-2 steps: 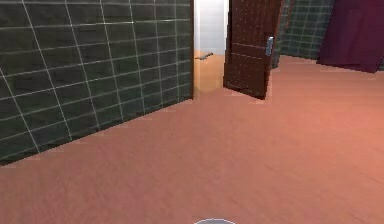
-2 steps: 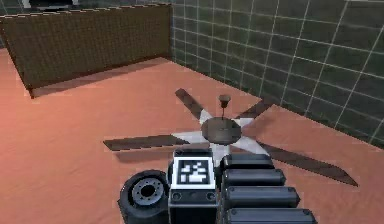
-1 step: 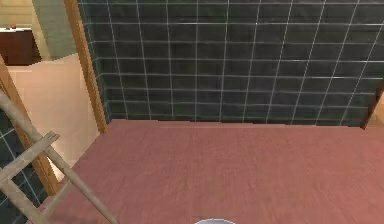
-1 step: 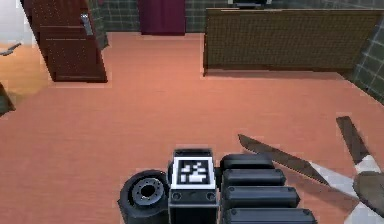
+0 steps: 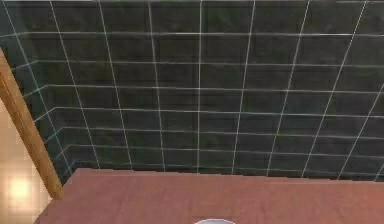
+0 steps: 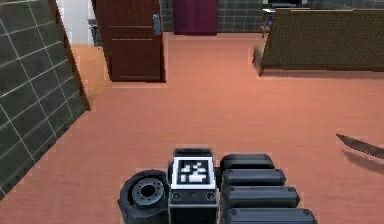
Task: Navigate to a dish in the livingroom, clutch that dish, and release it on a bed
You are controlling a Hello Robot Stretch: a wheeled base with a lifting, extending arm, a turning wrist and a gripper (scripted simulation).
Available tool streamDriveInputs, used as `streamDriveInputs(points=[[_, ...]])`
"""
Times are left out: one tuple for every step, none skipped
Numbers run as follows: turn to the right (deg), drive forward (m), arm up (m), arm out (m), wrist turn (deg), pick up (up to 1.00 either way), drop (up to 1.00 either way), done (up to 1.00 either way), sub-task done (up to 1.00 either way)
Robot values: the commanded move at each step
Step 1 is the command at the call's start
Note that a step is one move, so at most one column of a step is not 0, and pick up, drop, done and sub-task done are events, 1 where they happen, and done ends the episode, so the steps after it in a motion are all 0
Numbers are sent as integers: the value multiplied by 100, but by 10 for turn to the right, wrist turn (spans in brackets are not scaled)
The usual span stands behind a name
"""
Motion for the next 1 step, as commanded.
streamDriveInputs(points=[[-240,0,0,0,0,0,0,0,0]])
